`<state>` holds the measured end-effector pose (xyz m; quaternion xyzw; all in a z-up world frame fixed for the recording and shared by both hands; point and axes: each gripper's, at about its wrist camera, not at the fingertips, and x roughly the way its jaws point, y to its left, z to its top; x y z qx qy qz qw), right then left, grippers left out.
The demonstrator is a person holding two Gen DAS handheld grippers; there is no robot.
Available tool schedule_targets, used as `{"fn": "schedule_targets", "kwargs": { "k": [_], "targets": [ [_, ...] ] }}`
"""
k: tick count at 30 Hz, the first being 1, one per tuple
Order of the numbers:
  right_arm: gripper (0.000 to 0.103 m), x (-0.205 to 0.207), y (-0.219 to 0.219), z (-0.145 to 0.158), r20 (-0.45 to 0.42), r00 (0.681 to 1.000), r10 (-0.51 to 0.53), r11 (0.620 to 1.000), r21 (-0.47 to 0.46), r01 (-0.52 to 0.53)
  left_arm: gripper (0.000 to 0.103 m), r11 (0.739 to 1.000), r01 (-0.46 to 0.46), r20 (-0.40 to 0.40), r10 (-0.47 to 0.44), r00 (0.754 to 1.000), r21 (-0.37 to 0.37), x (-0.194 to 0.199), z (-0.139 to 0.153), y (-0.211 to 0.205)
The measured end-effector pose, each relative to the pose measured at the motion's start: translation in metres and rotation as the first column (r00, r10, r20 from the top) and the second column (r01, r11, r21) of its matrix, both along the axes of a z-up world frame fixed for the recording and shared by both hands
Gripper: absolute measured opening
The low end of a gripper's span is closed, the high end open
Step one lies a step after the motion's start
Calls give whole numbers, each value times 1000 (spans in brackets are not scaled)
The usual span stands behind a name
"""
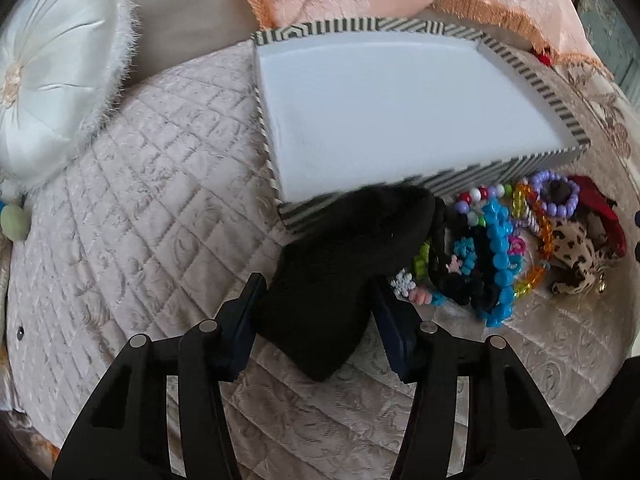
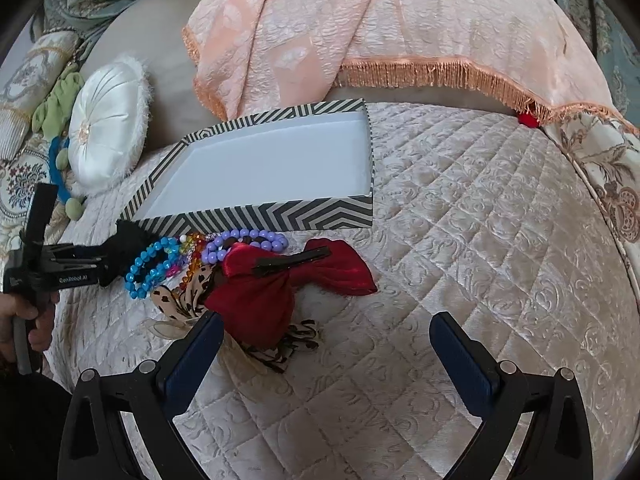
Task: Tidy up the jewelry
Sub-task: 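Reach the left tool to the black velvet pouch and grasp it, then lift the black pouch with the left tool while the right tool grasps the red bow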
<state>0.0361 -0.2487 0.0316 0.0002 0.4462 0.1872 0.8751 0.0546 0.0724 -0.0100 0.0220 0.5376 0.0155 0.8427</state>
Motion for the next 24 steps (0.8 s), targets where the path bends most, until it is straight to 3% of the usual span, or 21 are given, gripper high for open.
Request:
{"fn": "schedule_targets", "kwargs": {
  "k": [3, 4, 6, 7, 14, 17, 20, 24],
  "targets": [
    [103, 2, 1, -2, -13, 1000, -8, 1000, 4, 8, 49, 1000, 5, -1, -5, 1000, 20, 0, -3, -6],
    [103, 2, 1, -3, -17, 1000, -11, 1000, 6, 11, 42, 1000, 8, 8, -8, 1000, 15, -1, -1, -7],
    [101, 3, 2, -3, -15, 1000, -15, 1000, 3, 15, 17, 1000, 10, 36, -11, 999, 3, -10, 7, -7],
    [101, 3, 3, -2, -13, 1000, -20, 1000, -4, 20, 15, 1000, 12, 56, -11, 998, -11, -17, 13, -8],
    [100, -4, 3, 14, 35, 998, -46, 999, 0, 46, 14, 997, -2, 193, 18, 981, -82, -55, 50, -6],
    [100, 1, 0, 1, -17, 999, -50, 998, 41, 50, 13, 993, -40, 208, 63, 976, -113, -54, 53, -4],
    [89, 5, -1, -8, -71, 996, -46, 994, 99, 53, 13, 984, -78, 210, 112, 971, -160, -50, 53, -4],
    [83, 11, 5, -8, -74, 996, -44, 981, 185, 57, 13, 973, -109, 234, 156, 960, -202, -48, 57, -6]
  ]
}}
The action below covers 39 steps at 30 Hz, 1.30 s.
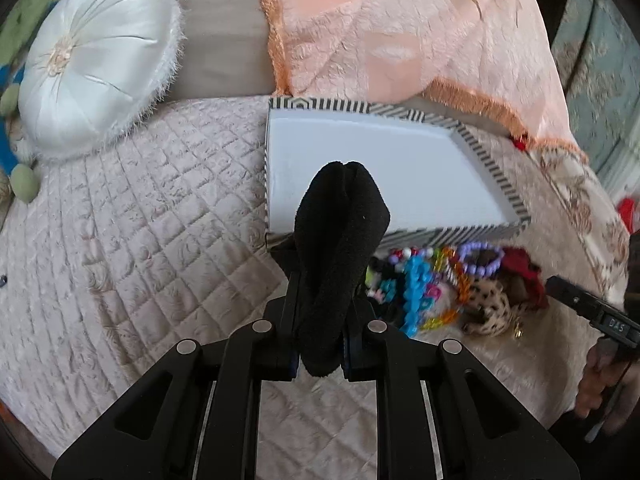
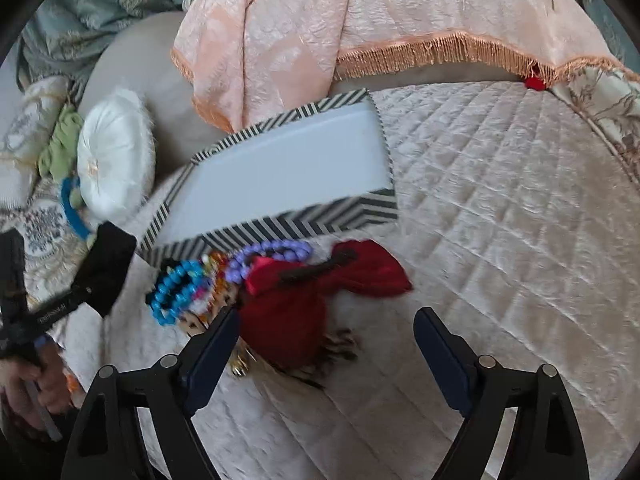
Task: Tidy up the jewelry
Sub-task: 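Lift the black pouch with the left tool while the right tool grasps the red bow, then carry the pouch and red bow into the tray and open both tools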
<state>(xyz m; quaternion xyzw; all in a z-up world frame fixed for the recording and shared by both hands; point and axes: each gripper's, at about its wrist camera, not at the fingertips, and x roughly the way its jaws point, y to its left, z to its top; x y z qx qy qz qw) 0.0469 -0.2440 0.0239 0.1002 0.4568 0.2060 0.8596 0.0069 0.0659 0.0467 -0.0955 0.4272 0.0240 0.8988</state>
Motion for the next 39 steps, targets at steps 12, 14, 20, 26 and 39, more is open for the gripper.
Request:
{"fn": "schedule_targets", "kwargs": {
  "k": [12, 14, 20, 26, 39],
  "targets": [
    [63, 51, -6, -38, -259, 959, -116, 928, 315, 197, 14, 999, -22, 21, 22, 1000, -23, 4, 3, -5],
    [53, 54, 1, -36, -233, 964, -127, 944, 271, 190, 14, 1000, -11, 21, 11, 1000, -10, 3, 2, -8],
    [25, 51, 0, -25, -148, 979, -139, 960, 221, 170, 14, 1000, -15, 26, 15, 1000, 9, 3, 3, -13],
    [24, 36, -21, 7, -28, 985, -170, 960, 220, 172, 14, 998, -60, 39, 60, 997, -3, 0, 8, -6],
    [24, 86, 24, 45, 188, 980, -70, 997, 35, 65, 14, 996, -93, 128, 93, 987, -8, 47, 22, 1]
  ]
}}
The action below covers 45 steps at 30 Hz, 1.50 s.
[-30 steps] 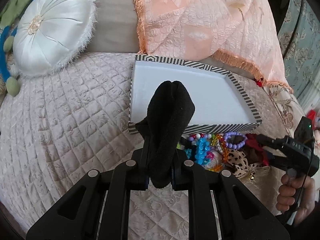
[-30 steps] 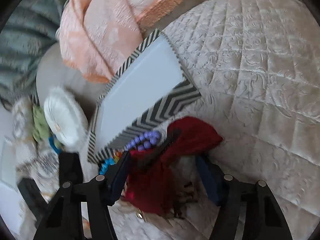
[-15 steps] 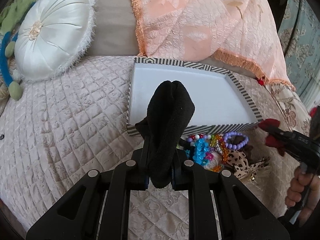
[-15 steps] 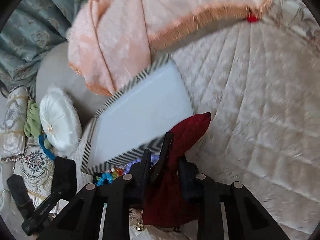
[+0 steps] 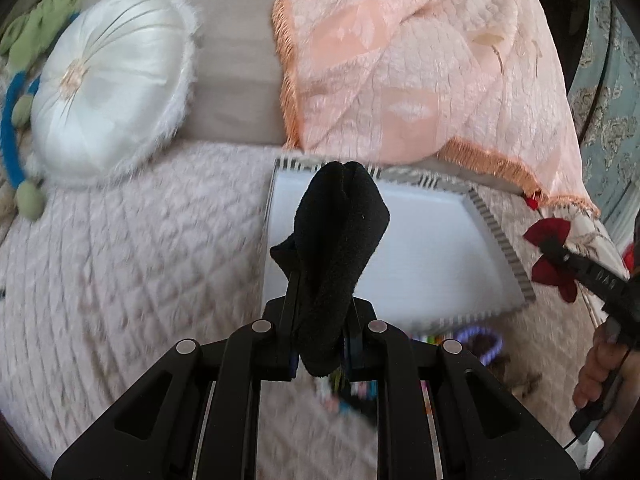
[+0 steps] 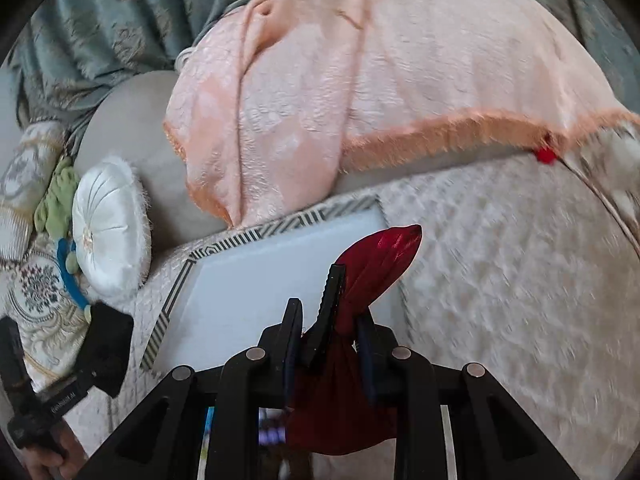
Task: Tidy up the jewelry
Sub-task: 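Carry the pouch and red bow into the tray and open both tools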
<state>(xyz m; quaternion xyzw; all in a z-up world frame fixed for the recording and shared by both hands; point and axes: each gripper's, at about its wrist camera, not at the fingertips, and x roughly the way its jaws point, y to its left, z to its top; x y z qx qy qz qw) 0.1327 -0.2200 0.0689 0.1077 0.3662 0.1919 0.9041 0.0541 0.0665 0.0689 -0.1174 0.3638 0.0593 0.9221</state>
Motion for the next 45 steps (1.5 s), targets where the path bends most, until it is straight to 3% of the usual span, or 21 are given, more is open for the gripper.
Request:
{"fn": "schedule_targets", "kwargs": {
  "k": [6, 14, 19, 24, 35, 38, 39, 41, 45],
  "targets": [
    [24, 30, 26, -26, -3, 999, 42, 989, -145, -42, 14, 995, 19, -35, -22, 999, -99, 46, -15, 7],
    [24, 49, 22, -40, -36, 997, 62, 982, -178, -67, 14, 990, -16, -106, 1, 994, -142, 67, -50, 12],
    [24, 52, 26, -53, -94, 991, 94, 975, -192, -111, 14, 995, -58, -140, 46, 989, -84, 70, -61, 10],
    [24, 54, 34, -68, -149, 982, 116, 962, -229, -148, 14, 996, -54, -157, 42, 987, -72, 73, -65, 8],
    [25, 51, 33, -66, -141, 985, 103, 959, -249, -136, 14, 998, -45, -157, 37, 987, -48, 72, -67, 4],
    [31, 50, 33, -66, -140, 985, 103, 958, -253, -136, 14, 998, -45, -159, 39, 987, -36, 72, -68, 4],
    [41, 50, 34, -66, -133, 986, 104, 958, -254, -135, 16, 998, -46, -158, 41, 987, -32, 72, -67, 4],
    [47, 49, 38, -64, -123, 985, 120, 958, -245, -147, 23, 998, -52, -162, 48, 986, -18, 73, -68, 3],
    [51, 49, 40, -59, -97, 990, 105, 955, -268, -127, 39, 998, -70, -159, 67, 985, -11, 73, -67, 7]
  ]
}}
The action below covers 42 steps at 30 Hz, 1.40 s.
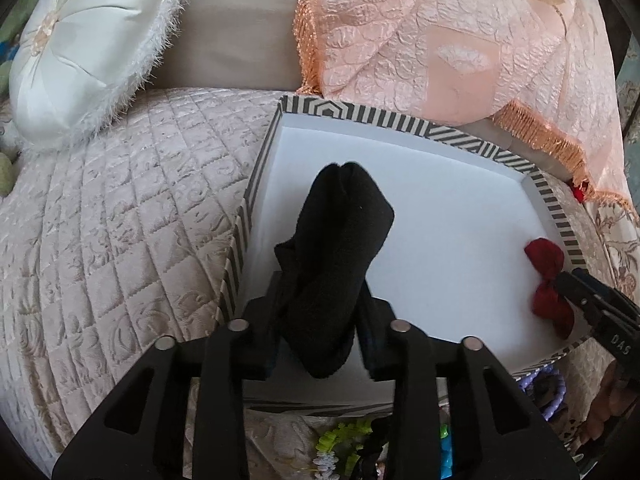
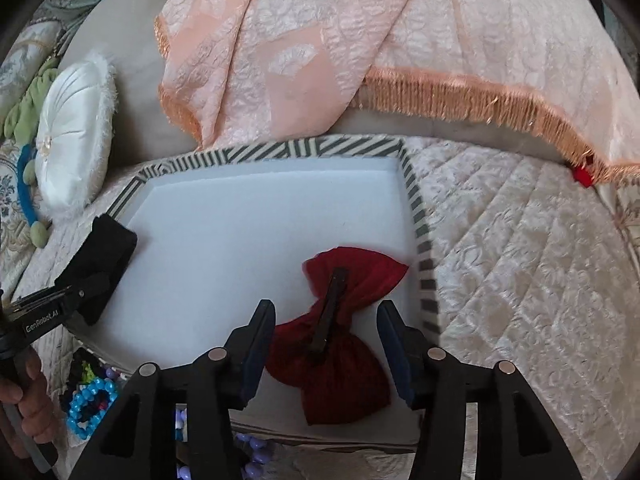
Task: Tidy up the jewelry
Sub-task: 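Carry the pouch and red bow into the tray and open both tools, then reach the right tool to the leopard-print bow scrunchie and grasp it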
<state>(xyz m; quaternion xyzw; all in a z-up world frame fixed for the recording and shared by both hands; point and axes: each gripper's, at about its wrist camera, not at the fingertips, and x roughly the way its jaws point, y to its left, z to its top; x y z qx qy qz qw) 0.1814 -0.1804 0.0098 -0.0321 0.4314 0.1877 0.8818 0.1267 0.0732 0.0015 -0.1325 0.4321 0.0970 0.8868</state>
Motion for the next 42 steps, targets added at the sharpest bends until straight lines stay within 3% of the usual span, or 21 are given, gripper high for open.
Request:
{"fn": "schedule_targets", "kwargs": {
  "k": [3, 10, 18, 20, 24, 27, 31, 35, 42],
  "targets": [
    [51, 0, -7, 8, 26, 999, -23, 999, 32, 22, 53, 1000, -4, 31, 4, 999, -17, -3, 6, 2],
    [52, -7, -20, 31, 102, 992, -70, 996, 70, 63, 55, 1000, -17, 90, 16, 996, 4, -20, 28, 7],
    [52, -51, -34, 52, 113, 991, -75, 995, 79, 67, 55, 1000, 13, 65, -12, 998, -22, -82, 33, 11],
    [52, -66, -39, 53, 98, 992, -85, 995, 58, 80, 55, 1000, 10, 51, -9, 999, -22, -97, 31, 9],
    [52, -95, -57, 48, 26, 993, -113, 992, 57, 111, 55, 995, 36, 22, -34, 999, -91, -125, 20, -1],
    [52, -120, -70, 39, -54, 994, -97, 993, 69, 100, 55, 997, 66, -1, -67, 998, -37, -129, 14, -16],
    [52, -143, -70, 30, -76, 996, -48, 998, 24, 50, 55, 997, 77, 1, -77, 997, 12, -125, 15, -28],
    [52, -155, -52, 28, -48, 995, 92, 996, 15, -92, 55, 999, 50, 4, -50, 999, -20, -121, 14, -25],
    [52, -149, -11, 18, -31, 955, 296, 955, -12, -296, 55, 999, 2, 8, -1, 1000, -44, -120, 15, -12]
  ]
}}
